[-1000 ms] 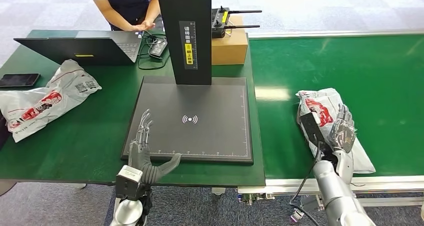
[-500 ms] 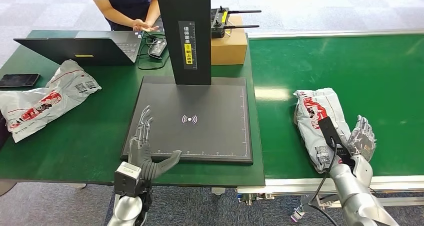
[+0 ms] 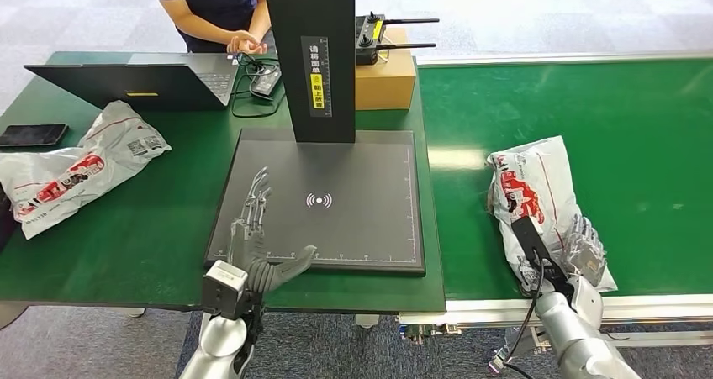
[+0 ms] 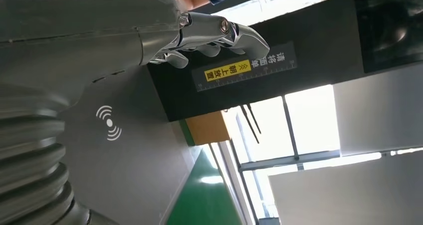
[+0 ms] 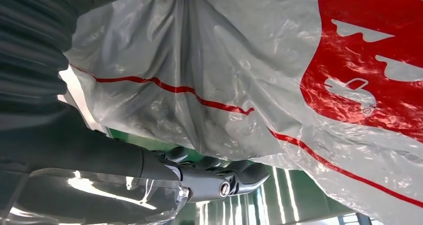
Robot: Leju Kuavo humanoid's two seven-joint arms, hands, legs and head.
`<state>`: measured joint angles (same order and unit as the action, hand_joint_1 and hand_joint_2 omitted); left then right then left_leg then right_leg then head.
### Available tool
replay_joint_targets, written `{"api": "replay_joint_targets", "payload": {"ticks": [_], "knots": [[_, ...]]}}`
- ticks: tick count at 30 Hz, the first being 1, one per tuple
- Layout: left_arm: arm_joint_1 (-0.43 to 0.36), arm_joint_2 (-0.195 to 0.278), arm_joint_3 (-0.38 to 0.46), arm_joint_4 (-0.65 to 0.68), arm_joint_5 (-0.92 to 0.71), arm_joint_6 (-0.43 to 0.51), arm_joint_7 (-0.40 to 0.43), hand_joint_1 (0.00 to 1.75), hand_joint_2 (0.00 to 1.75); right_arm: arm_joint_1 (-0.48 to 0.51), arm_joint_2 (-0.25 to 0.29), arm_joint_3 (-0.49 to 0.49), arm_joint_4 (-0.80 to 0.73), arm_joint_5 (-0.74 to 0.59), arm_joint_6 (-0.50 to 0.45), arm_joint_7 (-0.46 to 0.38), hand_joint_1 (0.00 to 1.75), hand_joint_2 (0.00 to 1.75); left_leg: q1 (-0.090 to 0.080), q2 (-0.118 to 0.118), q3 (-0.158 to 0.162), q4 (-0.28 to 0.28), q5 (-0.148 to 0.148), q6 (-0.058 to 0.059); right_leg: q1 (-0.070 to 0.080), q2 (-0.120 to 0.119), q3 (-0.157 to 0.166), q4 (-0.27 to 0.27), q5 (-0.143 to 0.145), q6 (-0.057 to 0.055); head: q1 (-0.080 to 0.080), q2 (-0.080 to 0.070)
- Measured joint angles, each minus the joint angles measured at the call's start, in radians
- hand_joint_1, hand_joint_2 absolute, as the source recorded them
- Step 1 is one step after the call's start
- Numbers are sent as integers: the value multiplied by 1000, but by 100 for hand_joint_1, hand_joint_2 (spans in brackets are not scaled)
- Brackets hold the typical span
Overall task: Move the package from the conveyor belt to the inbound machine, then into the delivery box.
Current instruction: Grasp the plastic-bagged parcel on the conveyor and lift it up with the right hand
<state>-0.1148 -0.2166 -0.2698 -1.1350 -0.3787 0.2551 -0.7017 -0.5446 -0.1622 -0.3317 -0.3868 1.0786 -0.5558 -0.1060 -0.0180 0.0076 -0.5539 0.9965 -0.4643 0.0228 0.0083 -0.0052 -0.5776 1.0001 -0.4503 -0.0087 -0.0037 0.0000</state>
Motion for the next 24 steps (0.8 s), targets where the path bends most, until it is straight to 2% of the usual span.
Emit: {"api": "replay_joint_targets", "payload": {"ticks": [4, 5, 6, 9, 10, 15, 24], "knots": [[-14, 0, -8, 16, 8, -3, 0, 0, 175, 10, 13, 0, 0, 4, 16, -2, 0, 175, 0, 0, 2, 0, 0, 0, 0, 0, 2, 0, 0, 0, 0, 0], [-18, 0, -10, 21, 12, -4, 0, 0, 175, 12, 16, 0, 0, 5, 24, -3, 6, 175, 0, 0, 2, 0, 0, 0, 0, 0, 2, 0, 0, 0, 0, 0], [-21, 0, -13, 25, 16, -6, 0, 0, 175, 13, 18, 0, 0, 6, 31, -5, 29, 175, 0, 0, 3, 0, 0, 0, 0, 0, 3, 0, 0, 0, 0, 0], [-28, 0, -22, 36, 25, -7, 0, 0, 175, 19, 25, 0, 0, 9, 40, -13, 123, 175, 0, 0, 4, 0, 0, 0, 0, 0, 4, 0, 0, 0, 0, 0], [-29, 0, -24, 39, 27, -7, 0, 0, 175, 22, 28, 0, 0, 11, 40, -15, 134, 175, 0, 0, 5, 0, 0, 0, 0, 0, 5, 0, 0, 0, 0, 0], [-30, 1, -34, 52, 40, 4, 0, 0, 175, 37, 40, 0, -5, 18, 38, -27, 156, 175, 0, 1, 5, 0, 0, 0, 0, 0, 6, 0, 0, 0, 0, 0], [-29, 6, -50, 65, 54, 25, 0, 0, 175, 44, 52, 2, -38, 25, 30, -61, 159, 175, 0, 1, 5, 0, 0, 0, 0, 0, 6, 0, 0, 0, 0, 0]]}}
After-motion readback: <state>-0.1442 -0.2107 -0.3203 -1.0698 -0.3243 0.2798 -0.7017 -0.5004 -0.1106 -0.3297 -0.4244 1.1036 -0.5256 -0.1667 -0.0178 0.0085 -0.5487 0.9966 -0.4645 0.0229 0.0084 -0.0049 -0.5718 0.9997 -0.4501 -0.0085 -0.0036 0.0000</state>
